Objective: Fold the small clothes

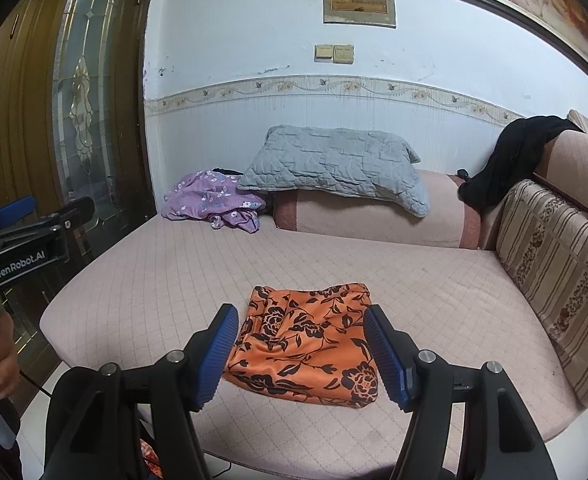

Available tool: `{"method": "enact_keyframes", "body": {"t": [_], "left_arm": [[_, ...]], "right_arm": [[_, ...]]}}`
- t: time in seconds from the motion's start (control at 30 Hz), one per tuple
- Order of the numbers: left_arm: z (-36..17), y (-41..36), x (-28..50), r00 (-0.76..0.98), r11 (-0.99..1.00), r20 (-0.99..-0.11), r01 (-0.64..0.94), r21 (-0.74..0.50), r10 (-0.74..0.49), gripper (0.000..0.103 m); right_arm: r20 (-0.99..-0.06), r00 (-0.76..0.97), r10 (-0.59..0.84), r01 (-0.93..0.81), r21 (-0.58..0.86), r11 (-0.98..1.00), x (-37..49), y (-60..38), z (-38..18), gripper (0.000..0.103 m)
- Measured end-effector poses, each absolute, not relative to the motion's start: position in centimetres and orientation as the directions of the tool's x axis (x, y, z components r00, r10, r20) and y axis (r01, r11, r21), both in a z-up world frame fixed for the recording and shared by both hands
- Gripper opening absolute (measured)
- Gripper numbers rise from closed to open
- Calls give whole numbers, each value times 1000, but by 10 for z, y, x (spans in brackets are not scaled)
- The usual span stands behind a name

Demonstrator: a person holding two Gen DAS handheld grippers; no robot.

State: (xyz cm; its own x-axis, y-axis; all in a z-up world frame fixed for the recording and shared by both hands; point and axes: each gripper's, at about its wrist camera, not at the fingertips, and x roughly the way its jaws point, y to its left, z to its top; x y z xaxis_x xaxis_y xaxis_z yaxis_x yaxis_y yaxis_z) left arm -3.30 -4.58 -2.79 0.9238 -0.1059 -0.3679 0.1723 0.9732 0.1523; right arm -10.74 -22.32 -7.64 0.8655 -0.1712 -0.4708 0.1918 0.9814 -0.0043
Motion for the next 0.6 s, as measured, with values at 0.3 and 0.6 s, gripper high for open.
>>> {"method": "enact_keyframes", "body": {"t": [0.3,0.6], "left_arm": [[-31,-48,-32,925,973,-370,158,167,-86,99],[-40,-50,-25,919,973,-388,151,172,-74,99]], "right_arm": [[-467,866,-178,201,-1,980,-110,-225,-74,69],[-490,854,-177,205,3,979,-101,-224,-82,69]]}}
